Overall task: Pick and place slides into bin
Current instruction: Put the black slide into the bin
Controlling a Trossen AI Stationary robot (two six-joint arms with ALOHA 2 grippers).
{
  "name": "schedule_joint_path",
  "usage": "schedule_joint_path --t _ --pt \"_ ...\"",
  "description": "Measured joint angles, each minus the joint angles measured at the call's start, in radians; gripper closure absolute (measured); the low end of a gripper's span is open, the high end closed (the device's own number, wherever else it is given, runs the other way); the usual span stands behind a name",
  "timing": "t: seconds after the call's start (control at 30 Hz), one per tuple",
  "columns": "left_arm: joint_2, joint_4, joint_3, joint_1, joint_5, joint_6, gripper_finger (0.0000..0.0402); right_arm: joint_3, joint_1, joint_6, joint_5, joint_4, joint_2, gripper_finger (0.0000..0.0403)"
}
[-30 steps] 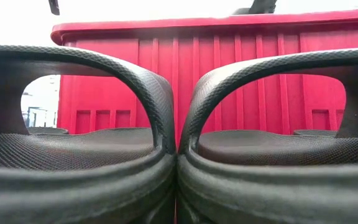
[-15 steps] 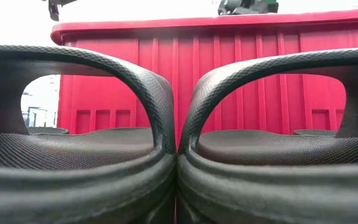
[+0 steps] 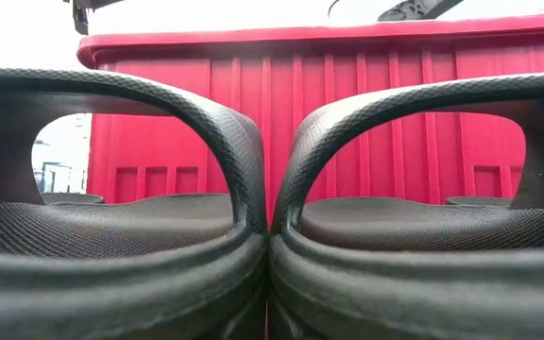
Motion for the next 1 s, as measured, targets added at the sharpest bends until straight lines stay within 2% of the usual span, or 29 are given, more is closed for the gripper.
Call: schedule_joint_path --t 0.43,0.63,0.8,1.0 --pt "0.0 0.001 0.0 0.0 -0.026 0.014 0.0376 -0.057 -0.001 -0.025 -0.03 0.009 -0.015 0.0399" --pt "0.0 0.001 0.0 0.0 -0.026 0.014 0.0376 -0.058 -0.005 -0.008 -0.182 0.112 -0.042 0.0399" --pt "0.0 0.001 0.0 0.0 -0.026 0.01 0.0376 -0.059 -0.006 0.03 -0.176 0.096 -0.04 0.0399" --pt "0.0 0.001 0.0 0.0 -0.026 0.006 0.0376 -0.082 -0.014 -0.02 -0.124 0.024 -0.042 0.0399"
